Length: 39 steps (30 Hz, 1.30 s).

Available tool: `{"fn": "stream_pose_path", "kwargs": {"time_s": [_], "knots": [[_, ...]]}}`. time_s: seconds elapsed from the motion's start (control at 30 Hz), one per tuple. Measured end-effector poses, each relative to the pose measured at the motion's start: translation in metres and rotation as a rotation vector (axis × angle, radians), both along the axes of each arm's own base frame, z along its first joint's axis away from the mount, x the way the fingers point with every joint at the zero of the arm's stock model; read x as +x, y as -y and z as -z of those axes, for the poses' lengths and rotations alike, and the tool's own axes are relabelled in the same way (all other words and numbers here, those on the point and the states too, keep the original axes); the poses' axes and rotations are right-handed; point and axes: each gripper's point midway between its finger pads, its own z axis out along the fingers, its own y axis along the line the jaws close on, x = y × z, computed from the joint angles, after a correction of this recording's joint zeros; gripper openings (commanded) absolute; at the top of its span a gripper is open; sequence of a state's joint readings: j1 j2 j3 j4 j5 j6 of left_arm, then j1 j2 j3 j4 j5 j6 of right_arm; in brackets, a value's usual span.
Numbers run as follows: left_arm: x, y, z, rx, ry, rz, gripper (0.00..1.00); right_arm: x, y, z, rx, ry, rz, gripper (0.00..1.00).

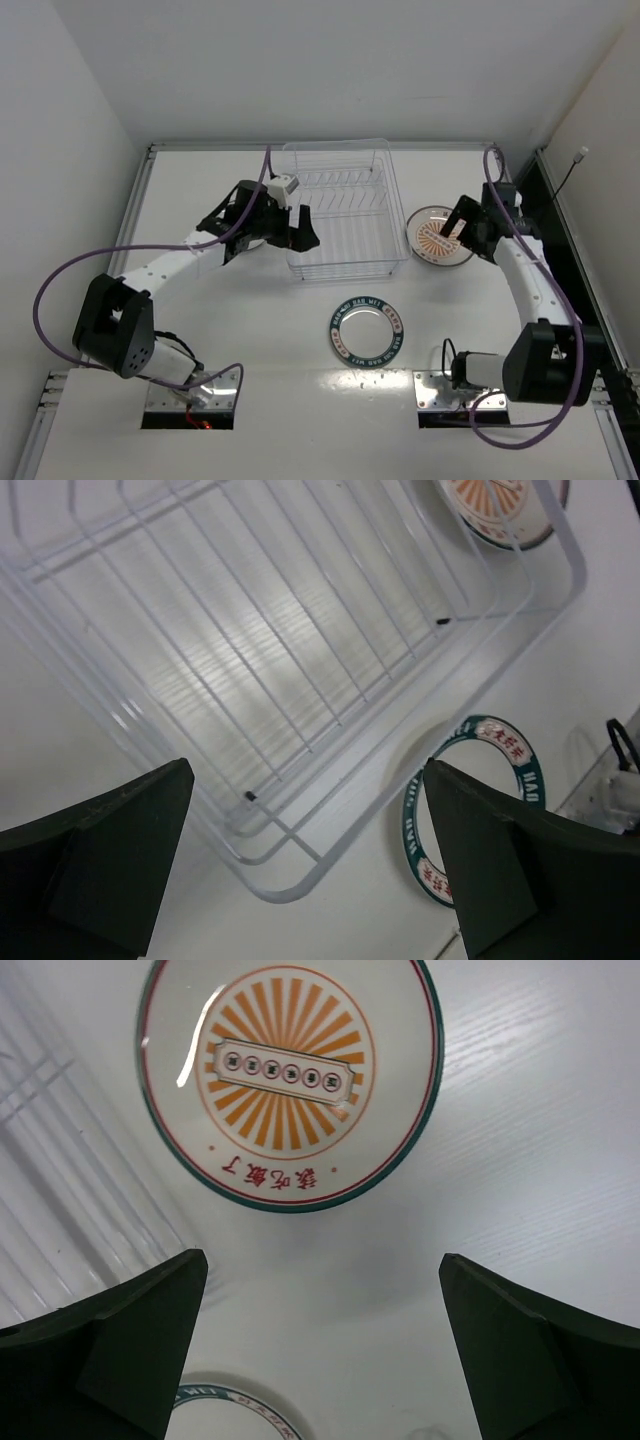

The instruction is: Load the plates into the dish rack

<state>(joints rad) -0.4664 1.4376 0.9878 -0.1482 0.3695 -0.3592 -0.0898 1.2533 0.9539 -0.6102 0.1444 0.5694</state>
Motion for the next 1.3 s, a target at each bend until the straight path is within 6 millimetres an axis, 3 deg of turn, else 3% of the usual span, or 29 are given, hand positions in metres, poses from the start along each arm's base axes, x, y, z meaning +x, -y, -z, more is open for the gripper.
{"fn": "stream_pose_path", "kwargs": {"time_s": [0.13,0.23,0.27,0.33,0.53,0.7,0.93,1.07,1.1,1.17,1.2,1.3], "knots": [[0.013,-0.011,-0.005,0.040,0.023,-0.064,1.00,-0.007,0.024,0.020,0.065,-0.050,0.093,0.95],[0.018,-0.015,-0.009,0.057,0.037,-0.093,1.00,-0.017,0.053,0.036,0.179,-0.039,0.215,0.83],[0.019,-0.016,-0.009,0.063,0.039,-0.101,1.00,-0.021,0.062,0.043,0.213,-0.040,0.253,0.75],[0.021,-0.020,-0.007,0.081,0.039,-0.122,1.00,-0.031,0.077,0.067,0.308,-0.060,0.340,0.74],[0.021,-0.029,0.000,0.121,0.023,-0.159,1.00,-0.032,0.072,0.103,0.457,-0.109,0.377,0.74],[0.021,-0.034,0.003,0.140,0.017,-0.177,1.00,-0.014,0.064,0.124,0.556,-0.104,0.350,0.70],[0.023,-0.037,0.008,0.161,0.006,-0.192,1.00,0.024,0.058,0.125,0.650,-0.085,0.307,0.63],[0.024,-0.039,0.010,0.169,0.004,-0.200,1.00,0.049,0.057,0.127,0.653,-0.088,0.267,0.40],[0.024,-0.039,0.010,0.170,0.005,-0.202,1.00,0.054,0.056,0.129,0.658,-0.090,0.260,0.22],[0.024,-0.039,0.008,0.170,0.005,-0.203,1.00,0.058,0.054,0.132,0.667,-0.099,0.248,0.05],[0.025,-0.039,0.008,0.170,0.007,-0.204,1.00,0.059,0.051,0.131,0.676,-0.097,0.238,0.00],[0.025,-0.040,0.008,0.175,0.007,-0.209,1.00,0.062,0.049,0.126,0.680,-0.081,0.212,0.00]]}}
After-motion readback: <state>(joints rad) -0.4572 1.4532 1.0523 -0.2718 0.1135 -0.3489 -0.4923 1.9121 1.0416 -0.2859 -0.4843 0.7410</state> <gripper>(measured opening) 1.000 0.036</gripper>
